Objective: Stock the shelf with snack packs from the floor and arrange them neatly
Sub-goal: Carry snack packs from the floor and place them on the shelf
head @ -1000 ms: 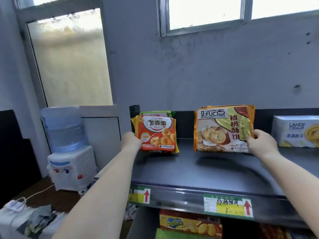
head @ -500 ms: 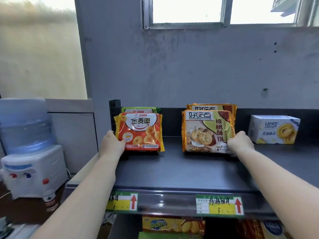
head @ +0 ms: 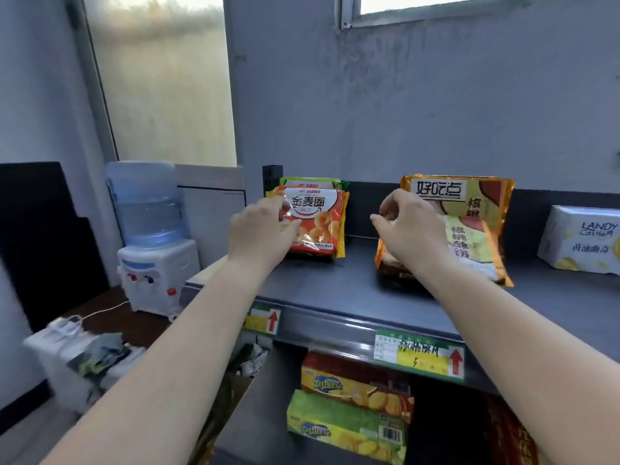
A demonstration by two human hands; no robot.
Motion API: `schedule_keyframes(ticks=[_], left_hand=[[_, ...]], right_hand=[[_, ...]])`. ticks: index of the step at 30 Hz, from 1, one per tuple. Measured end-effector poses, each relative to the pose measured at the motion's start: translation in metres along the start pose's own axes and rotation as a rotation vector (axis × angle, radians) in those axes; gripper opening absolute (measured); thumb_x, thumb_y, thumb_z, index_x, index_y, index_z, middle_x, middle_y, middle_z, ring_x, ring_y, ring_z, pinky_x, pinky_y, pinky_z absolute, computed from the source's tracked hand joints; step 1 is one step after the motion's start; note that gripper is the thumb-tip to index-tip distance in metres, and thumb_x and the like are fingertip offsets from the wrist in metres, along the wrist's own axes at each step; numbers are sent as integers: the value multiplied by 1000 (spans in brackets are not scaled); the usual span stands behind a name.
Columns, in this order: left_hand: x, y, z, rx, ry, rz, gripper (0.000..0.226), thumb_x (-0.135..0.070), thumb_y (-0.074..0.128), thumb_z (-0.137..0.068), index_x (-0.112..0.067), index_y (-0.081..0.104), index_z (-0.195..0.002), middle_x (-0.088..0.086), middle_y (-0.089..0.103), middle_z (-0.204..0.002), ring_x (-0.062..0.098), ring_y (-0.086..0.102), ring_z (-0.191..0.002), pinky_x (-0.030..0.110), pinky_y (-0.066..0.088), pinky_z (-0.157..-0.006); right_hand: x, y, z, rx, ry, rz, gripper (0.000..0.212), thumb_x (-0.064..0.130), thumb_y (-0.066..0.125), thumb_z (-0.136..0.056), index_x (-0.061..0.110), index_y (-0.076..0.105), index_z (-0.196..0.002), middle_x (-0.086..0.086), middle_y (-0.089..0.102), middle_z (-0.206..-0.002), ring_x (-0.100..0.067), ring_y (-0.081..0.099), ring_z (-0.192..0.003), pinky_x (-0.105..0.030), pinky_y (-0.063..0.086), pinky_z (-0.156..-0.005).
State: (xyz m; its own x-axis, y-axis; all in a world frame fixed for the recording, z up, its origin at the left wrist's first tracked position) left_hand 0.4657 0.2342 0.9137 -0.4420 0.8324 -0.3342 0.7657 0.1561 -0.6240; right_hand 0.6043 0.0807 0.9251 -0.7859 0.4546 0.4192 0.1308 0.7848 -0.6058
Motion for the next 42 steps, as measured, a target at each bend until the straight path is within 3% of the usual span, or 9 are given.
schedule_keyframes(ticks=[7,11,18,24,26,30,33,39,42], left_hand=[[16,-52,93,-106,-257,-84,25,-35,56,-86,-17,64,-102,4,68,-101,24,61,-94,31,44,-78],[38,-81,181,-123,-473,-198,21,-32,58,-85,-18,65,-99,4,69,-99,26,62,-93,36,48,-84],[78,-128,395,-41,-991,-328,18,-33,56,-87,-20,64,-96,-2,63,-90,22,60,-92,33,47,-82],[116,-133,584,-10,-1449,-317,9,-31,60,-84,-23,61,-84,0,61,-81,29,64,-91,36,51,-80],[127,-122,638,37,-1576,-305,10,-31,59,-85,-22,62,-87,0,63,-83,28,64,-92,36,51,-80],[160,-79,730,127,-1782,-216,9,-30,57,-86,-22,60,-88,0,62,-84,28,64,-92,34,49,-78],[194,-34,791,187,-1897,-177,24,-34,55,-87,-18,61,-104,-1,63,-95,24,62,-96,28,42,-76],[262,88,939,228,-2056,-92,33,-39,54,-86,-17,57,-111,1,64,-108,22,61,-99,30,44,-80],[289,157,1019,195,-2157,-54,37,-36,54,-87,-14,54,-116,5,62,-115,25,60,-102,31,45,-84]], right_hand=[[49,25,58,256,-244,-272,14,28,58,-86,16,61,-92,-4,66,-99,-26,59,-95,-43,49,-84],[83,41,127,415,-417,-468,7,26,60,-85,19,58,-82,-3,62,-87,-24,57,-87,-34,46,-72],[110,108,311,956,-549,-590,16,25,60,-86,16,51,-76,-2,54,-74,-23,53,-76,-34,44,-68],[100,188,455,1376,-470,-416,12,28,59,-85,19,57,-79,3,56,-76,-23,57,-80,-37,49,-72],[90,221,494,1467,-412,-327,13,28,58,-86,17,59,-81,-2,61,-82,-26,59,-85,-40,51,-75],[63,291,565,1606,-317,-140,14,25,55,-88,17,54,-78,-1,58,-78,-22,55,-80,-30,43,-67],[40,346,629,1689,-257,-36,15,22,54,-88,14,52,-75,-4,57,-78,-26,55,-83,-32,43,-70],[-27,470,793,1799,-172,90,19,23,55,-90,9,62,-101,-12,66,-107,-27,57,-90,-26,38,-71],[-76,525,876,1867,-131,132,12,19,52,-92,11,57,-99,-5,57,-96,-16,49,-74,-25,33,-69]])
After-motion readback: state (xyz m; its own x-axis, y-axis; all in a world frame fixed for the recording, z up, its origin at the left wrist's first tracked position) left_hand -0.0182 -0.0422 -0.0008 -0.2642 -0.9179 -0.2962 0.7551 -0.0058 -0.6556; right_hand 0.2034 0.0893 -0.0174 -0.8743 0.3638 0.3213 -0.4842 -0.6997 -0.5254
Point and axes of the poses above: each hand's wrist, its own z-axis away from the middle knuckle, its own y-axis out of the palm, x = y × z, the point moved 5 cm from there along -z, towards the middle knuckle
